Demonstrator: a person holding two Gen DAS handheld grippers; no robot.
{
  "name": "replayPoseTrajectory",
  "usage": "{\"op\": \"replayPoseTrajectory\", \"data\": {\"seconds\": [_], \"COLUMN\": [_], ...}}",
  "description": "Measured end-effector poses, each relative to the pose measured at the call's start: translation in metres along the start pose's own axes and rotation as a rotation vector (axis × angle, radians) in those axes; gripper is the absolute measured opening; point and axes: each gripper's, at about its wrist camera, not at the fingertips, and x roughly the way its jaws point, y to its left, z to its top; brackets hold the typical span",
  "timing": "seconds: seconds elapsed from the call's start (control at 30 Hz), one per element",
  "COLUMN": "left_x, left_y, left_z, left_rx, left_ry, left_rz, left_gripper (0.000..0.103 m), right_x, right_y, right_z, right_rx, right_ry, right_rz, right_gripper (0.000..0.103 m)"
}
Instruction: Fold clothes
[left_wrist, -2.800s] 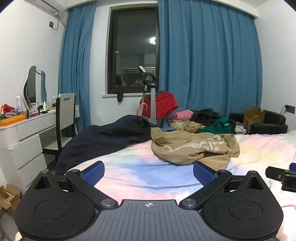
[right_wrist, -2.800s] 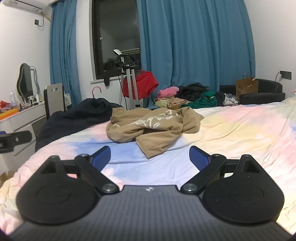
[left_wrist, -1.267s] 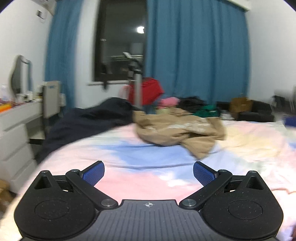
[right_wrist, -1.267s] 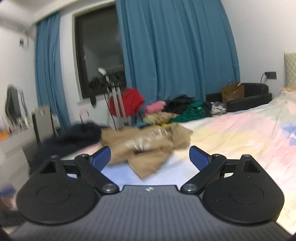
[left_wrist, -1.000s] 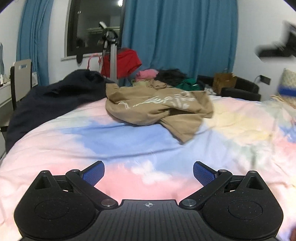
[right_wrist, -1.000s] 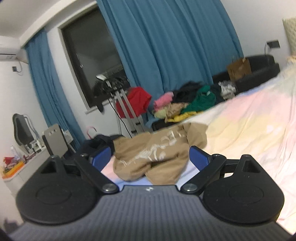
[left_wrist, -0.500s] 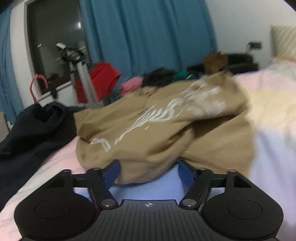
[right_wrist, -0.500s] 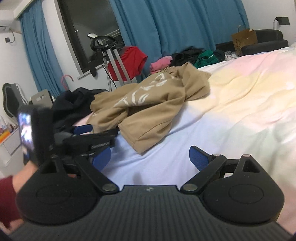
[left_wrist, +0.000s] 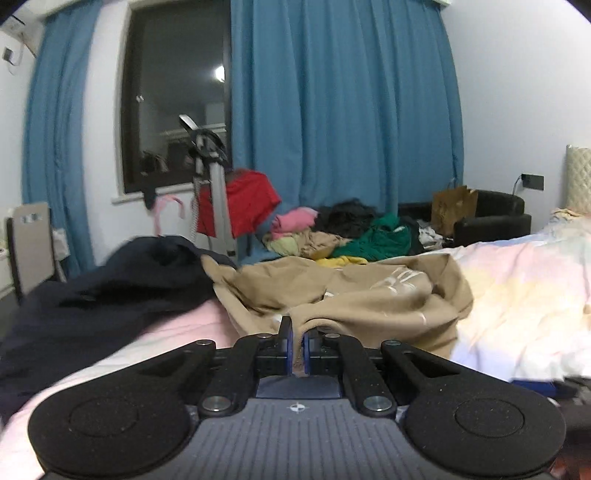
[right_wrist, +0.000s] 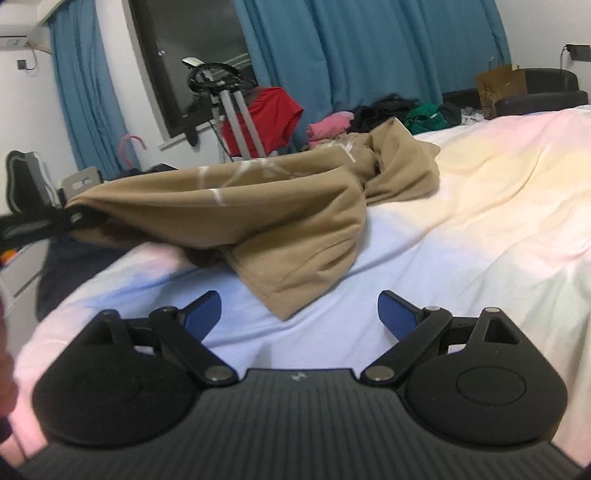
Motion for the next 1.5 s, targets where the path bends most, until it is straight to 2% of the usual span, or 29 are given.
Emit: {"op": "replayPoseTrajectory", "data": {"seconds": [0.07,0.2,0.3,0.43,0.57,0.7,0.77,0.87,0.97,1.17,1.2,1.27,1.43,1.5], "left_x": [-0.035,-0.108,-0.164,-0.234,-0.269,-0.302,-0.297,-0.283,-0.268,-0.216,-0.207,-0.192,-0.156,-0.152], "left_y": [-0.002,-0.008,-0.011,-0.004,0.014,0.031,0.040,0.063,0.086,0.115,0.120,0.132,0.145,0.142], "left_z": [-0.007,-0.017,-0.019,-0.015,-0.016,-0.017,-0.023,-0.035,-0.045,-0.059,-0.061,-0.063,-0.064,-0.066], "left_rx": [-0.023,-0.044,-0.062,-0.126,-0.224,-0.319,-0.343,-0.468,-0.570,-0.594,-0.611,-0.637,-0.612,-0.592], "left_ry": [-0.004,-0.048,-0.088,-0.164,-0.225,-0.281,-0.259,-0.212,-0.176,-0.091,-0.082,-0.065,-0.008,0.020], "left_rz": [0.005,0.008,-0.003,-0.040,-0.059,-0.075,-0.055,-0.069,-0.079,0.001,0.009,0.032,0.141,0.189], "left_gripper": [0.005,0.005,0.005,0.005,0.005,0.005,0.006,0.006,0.006,0.006,0.007,0.006,0.011,0.011], "right_x": [-0.016,-0.052,-0.079,-0.110,-0.140,-0.147,-0.144,-0.136,-0.126,-0.077,-0.076,-0.079,-0.103,-0.109], "right_y": [0.007,0.023,0.029,0.040,0.059,0.071,0.079,0.099,0.124,0.145,0.146,0.150,0.158,0.160], "right_z": [0.000,-0.004,-0.007,-0.004,-0.004,-0.012,-0.017,-0.027,-0.044,-0.074,-0.076,-0.078,-0.071,-0.072], "right_rx": [-0.021,-0.109,-0.130,-0.123,-0.183,-0.188,-0.196,-0.250,-0.340,-0.505,-0.536,-0.602,-0.704,-0.725], "right_ry": [-0.003,-0.023,-0.016,0.001,-0.050,-0.008,0.044,0.093,0.123,0.272,0.266,0.226,0.028,-0.001], "right_rz": [0.023,-0.002,-0.036,-0.031,-0.016,0.084,0.164,0.271,0.327,0.259,0.251,0.229,0.171,0.206], "right_gripper": [0.093,0.093,0.093,0.093,0.093,0.093,0.093,0.093,0.093,0.092,0.092,0.084,0.084,0.084]}}
